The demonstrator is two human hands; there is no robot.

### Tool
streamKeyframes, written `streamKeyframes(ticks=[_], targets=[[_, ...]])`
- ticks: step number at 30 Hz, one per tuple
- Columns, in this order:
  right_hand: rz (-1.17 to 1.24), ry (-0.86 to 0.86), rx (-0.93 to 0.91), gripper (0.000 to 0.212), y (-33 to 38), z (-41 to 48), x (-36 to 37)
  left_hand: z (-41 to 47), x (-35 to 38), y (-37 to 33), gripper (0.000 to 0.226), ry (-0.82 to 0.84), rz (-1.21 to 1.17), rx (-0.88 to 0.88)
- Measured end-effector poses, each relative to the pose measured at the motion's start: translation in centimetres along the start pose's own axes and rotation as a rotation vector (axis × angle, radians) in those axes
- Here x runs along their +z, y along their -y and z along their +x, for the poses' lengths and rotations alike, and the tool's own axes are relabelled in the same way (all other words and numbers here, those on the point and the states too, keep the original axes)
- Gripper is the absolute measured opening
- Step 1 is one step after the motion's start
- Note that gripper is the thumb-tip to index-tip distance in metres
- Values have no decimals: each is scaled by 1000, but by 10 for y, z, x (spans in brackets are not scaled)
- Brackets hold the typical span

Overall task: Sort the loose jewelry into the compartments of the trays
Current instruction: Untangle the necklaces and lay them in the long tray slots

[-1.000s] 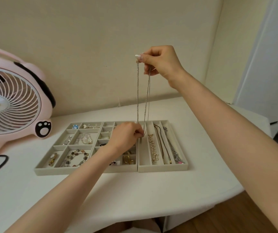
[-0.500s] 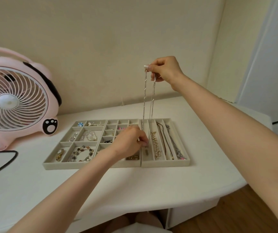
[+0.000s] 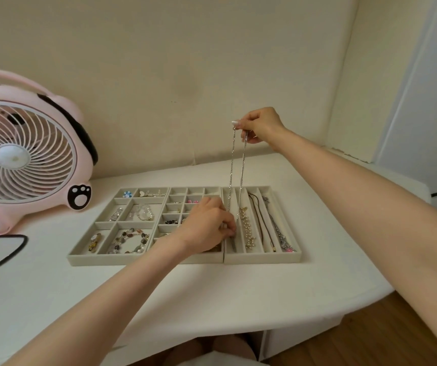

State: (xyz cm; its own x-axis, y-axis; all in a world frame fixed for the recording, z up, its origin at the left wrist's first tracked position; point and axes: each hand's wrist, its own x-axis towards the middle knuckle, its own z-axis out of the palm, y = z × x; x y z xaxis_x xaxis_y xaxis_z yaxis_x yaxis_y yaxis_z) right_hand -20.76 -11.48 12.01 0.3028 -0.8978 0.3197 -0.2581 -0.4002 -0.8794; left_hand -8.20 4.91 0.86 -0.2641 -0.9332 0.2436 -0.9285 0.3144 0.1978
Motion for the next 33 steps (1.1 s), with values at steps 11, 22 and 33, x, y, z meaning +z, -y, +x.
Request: streamKeyframes(ticks=[11, 22, 33], targets=[[-4, 52, 49, 13, -29, 15, 18, -3, -10, 4, 29, 105, 126, 179], [4, 118, 97, 14, -58, 19, 34, -5, -6, 4, 49, 134, 83, 139], [20, 129, 129, 16, -71, 18, 40, -7, -5, 6, 48, 130, 48, 149]])
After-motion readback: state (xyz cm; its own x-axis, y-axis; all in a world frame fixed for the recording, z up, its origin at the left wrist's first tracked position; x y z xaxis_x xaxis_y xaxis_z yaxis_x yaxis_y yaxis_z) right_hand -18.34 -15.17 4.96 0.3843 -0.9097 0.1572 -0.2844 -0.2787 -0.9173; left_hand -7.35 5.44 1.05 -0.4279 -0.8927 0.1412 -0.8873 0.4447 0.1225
